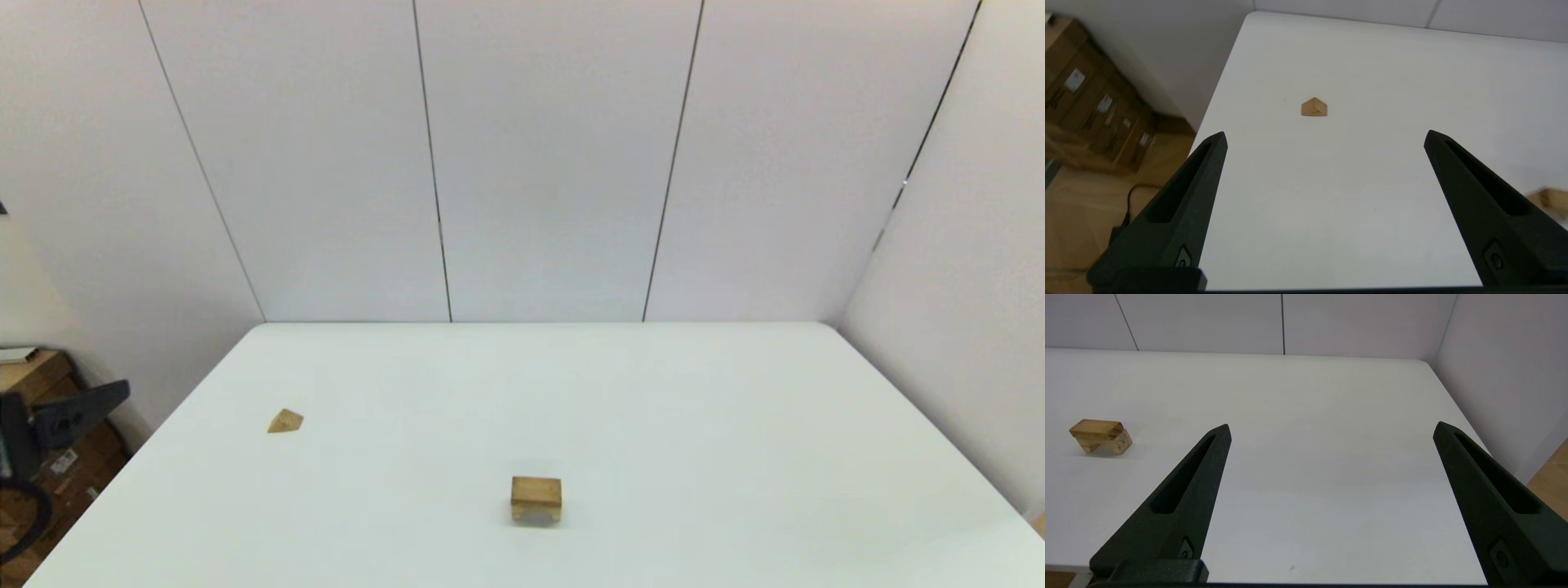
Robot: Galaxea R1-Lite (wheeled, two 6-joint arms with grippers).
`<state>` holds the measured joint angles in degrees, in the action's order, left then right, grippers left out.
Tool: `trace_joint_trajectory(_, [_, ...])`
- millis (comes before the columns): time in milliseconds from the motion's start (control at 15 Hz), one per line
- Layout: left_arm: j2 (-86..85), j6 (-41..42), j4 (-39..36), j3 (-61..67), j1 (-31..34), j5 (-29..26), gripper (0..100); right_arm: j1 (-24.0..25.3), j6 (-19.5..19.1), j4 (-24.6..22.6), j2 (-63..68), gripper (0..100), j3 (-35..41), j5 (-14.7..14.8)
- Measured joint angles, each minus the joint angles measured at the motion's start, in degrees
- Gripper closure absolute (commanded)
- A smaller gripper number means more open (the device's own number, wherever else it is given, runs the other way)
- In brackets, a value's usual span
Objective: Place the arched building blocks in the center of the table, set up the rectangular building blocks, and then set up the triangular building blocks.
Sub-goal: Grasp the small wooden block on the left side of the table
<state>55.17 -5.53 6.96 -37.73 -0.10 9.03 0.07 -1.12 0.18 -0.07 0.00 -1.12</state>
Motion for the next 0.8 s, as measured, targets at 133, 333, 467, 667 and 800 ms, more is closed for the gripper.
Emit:
trace_joint_trajectory(133, [10.73, -1.57, -2.12, -3.94, 2.51, 1.19, 0, 0.0, 0.0, 0.0, 0.0, 0, 0.0, 0.0])
trace_joint_trajectory(333, [24.23, -6.86, -4.43, -9.26, 6.63, 1.9, 0, 0.0, 0.0, 0.0, 0.0, 0, 0.0, 0.02])
trace_joint_trajectory(467, [31.27, -12.41, -4.95, -12.63, 8.53, 2.07, 0, 0.0, 0.0, 0.0, 0.0, 0, 0.0, 0.02])
trace_joint_trajectory(667, [40.52, -19.35, -5.07, -16.15, 10.12, 2.15, 0, 0.0, 0.02, 0.0, 0.0, 0, 0.0, 0.0])
trace_joint_trajectory(800, [46.01, -23.59, -5.01, -18.36, 10.42, 2.23, 0, 0.0, 0.0, 0.0, 0.0, 0, 0.0, 0.0])
